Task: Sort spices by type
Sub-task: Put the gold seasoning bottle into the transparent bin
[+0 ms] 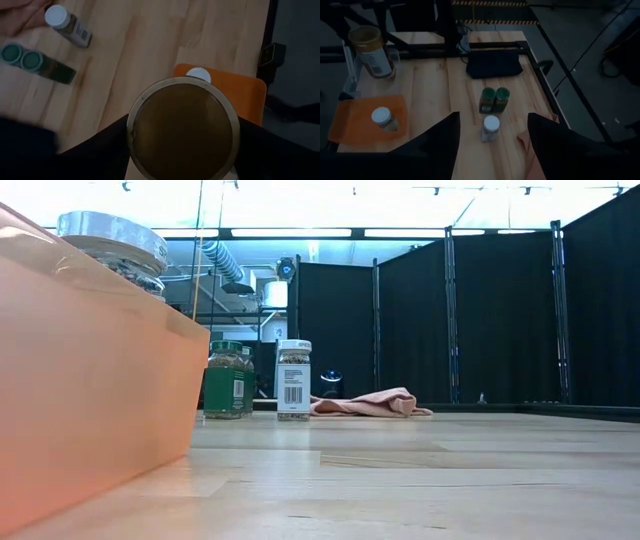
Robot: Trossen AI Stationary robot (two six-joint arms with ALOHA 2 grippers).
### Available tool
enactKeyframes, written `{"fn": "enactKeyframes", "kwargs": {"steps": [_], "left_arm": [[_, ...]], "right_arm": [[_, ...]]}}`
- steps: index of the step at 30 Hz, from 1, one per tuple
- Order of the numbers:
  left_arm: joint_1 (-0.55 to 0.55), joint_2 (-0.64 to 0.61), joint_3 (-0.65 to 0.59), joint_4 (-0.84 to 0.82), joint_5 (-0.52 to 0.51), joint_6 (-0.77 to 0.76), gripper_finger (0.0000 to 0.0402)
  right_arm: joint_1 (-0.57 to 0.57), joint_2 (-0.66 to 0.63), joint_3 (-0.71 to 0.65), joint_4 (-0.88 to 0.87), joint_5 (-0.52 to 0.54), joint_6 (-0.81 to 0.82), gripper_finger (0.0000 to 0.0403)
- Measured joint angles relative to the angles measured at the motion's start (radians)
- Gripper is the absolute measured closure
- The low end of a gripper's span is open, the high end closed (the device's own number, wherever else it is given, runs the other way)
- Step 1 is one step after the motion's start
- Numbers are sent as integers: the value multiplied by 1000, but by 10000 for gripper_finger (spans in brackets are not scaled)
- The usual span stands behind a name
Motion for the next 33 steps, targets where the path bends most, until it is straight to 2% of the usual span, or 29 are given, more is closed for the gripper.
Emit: {"fn": "enactKeyframes", "kwargs": {"steps": [9,16,21,26,33], "left_arm": [[-104,-67,-123,1,0,-145,131],[-187,-71,-182,11,20,-270,131],[-251,-71,-194,18,31,-362,131],[-286,-70,-194,19,-10,-447,131],[-295,-69,-194,50,-42,-453,131]], "right_arm": [[-27,0,0,23,-3,-1,161],[-35,0,0,29,-3,-1,165],[-40,0,0,29,-3,-1,163],[-40,0,0,29,-3,6,161],[-39,0,0,29,-3,7,164]]}}
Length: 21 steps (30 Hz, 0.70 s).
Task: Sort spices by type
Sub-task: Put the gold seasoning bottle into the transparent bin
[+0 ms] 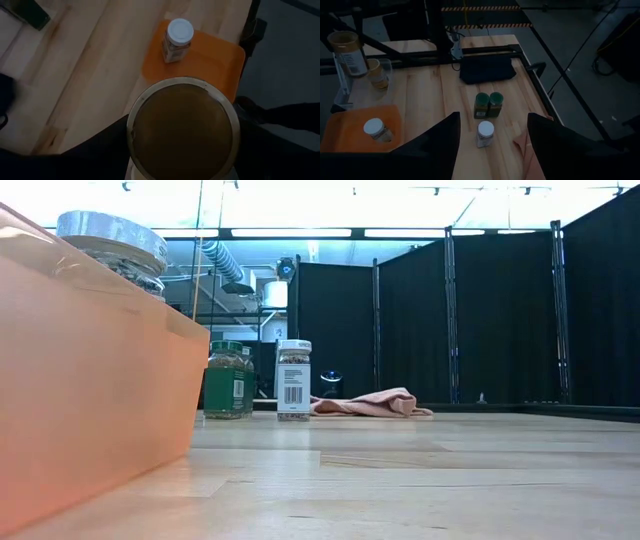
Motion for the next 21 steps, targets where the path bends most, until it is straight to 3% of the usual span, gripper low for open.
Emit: {"fn": "enactKeyframes", "kwargs": {"steps": [21], "left_arm": [[-8,119,-6,40,24,6,131]], "right_arm": [[0,0,0,0,0,2,161]]}}
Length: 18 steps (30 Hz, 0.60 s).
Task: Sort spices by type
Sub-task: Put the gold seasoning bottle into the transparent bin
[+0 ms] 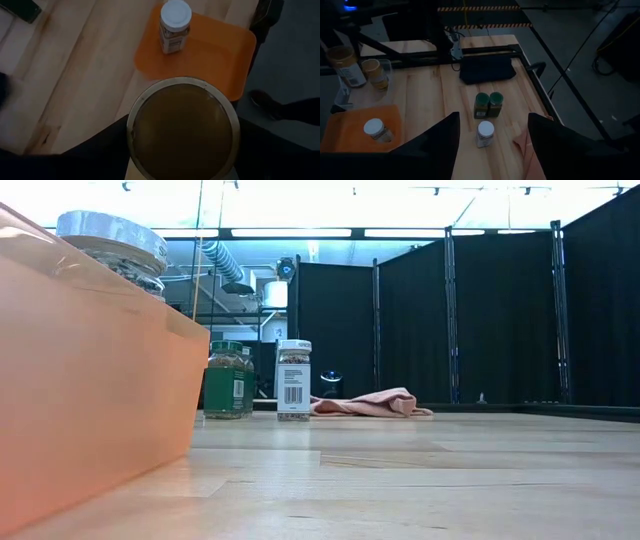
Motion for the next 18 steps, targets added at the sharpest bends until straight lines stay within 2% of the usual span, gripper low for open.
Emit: {"fn": "enactKeyframes", "kwargs": {"steps": [12,18], "left_arm": [[-11,32,-9,25,12,0,131],[-11,31,-113,125,90,1,131]], "right_arm": [[0,0,0,0,0,0,162],[0,0,0,0,0,0,161]]}}
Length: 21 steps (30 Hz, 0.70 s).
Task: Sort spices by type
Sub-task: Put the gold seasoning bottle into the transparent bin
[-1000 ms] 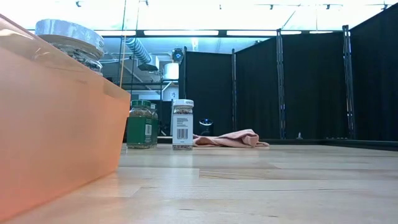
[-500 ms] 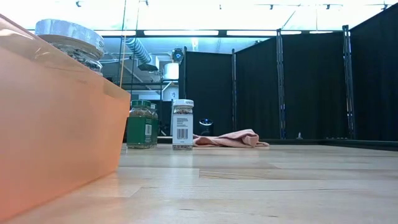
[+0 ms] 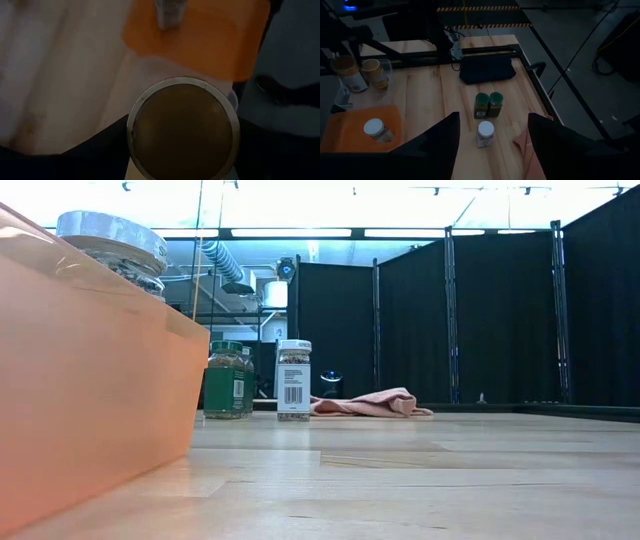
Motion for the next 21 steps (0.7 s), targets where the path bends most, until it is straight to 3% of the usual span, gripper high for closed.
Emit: {"fn": "enactKeyframes", "kwargs": {"steps": [6,21], "left_arm": [[0,0,-103,141,36,0,131],[2,-2,-125,141,-51,28,131]], "right_arm": [[0,0,0,0,0,-1,164],[0,0,0,1,0,-3,166]]}}
